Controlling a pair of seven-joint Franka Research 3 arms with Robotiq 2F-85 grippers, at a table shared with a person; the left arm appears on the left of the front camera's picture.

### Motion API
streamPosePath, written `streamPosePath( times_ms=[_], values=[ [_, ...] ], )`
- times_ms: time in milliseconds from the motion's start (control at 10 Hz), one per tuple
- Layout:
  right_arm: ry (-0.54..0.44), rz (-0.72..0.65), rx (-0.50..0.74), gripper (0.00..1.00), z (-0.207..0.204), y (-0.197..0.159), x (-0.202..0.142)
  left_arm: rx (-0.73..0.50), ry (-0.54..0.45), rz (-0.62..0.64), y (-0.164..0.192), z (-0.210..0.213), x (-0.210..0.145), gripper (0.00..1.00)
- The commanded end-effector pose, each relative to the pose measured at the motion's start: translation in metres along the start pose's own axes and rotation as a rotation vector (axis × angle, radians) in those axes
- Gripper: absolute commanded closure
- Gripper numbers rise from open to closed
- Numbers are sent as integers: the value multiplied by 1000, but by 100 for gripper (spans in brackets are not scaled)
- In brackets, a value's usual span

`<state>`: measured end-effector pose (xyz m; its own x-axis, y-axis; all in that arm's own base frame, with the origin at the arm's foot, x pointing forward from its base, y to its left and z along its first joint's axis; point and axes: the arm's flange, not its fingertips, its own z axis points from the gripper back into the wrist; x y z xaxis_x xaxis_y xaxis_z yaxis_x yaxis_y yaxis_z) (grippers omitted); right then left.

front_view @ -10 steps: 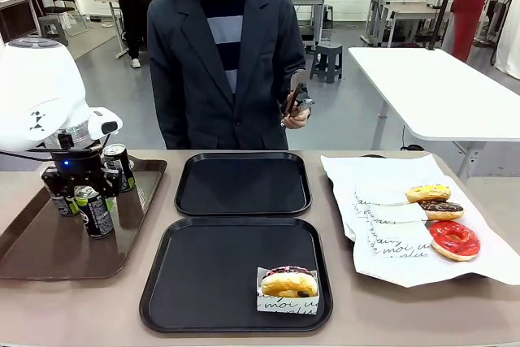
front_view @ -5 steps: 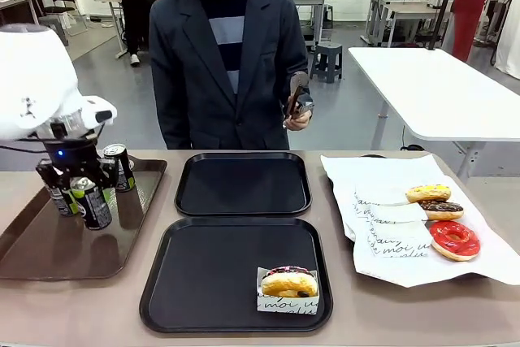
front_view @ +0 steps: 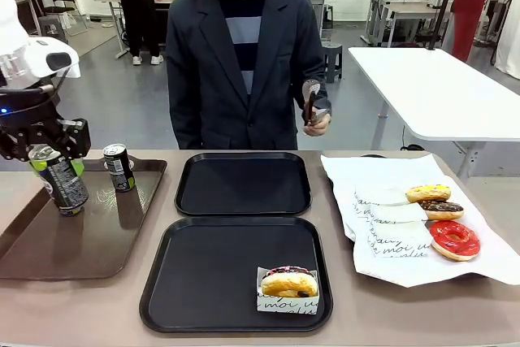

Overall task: Set up donuts and drinks on trays.
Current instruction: Pick up one Pepsi coke and place it on the Flat Tray.

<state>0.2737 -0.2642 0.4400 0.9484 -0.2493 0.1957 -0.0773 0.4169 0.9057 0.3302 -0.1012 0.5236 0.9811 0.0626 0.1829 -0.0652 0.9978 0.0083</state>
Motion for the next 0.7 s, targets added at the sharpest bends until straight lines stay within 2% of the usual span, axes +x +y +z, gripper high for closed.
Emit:
streamPosePath(
  times_ms=[0,100,600],
  values=[
    [-15,15,24,0,-1,-1,1,45,-7,51,12,-11,-5,100],
    [-15,15,24,0,-1,-1,1,0,0,0,0,0,0,100],
    [-15,15,24,0,-1,-1,1,0,0,0,0,0,0,100]
  ],
)
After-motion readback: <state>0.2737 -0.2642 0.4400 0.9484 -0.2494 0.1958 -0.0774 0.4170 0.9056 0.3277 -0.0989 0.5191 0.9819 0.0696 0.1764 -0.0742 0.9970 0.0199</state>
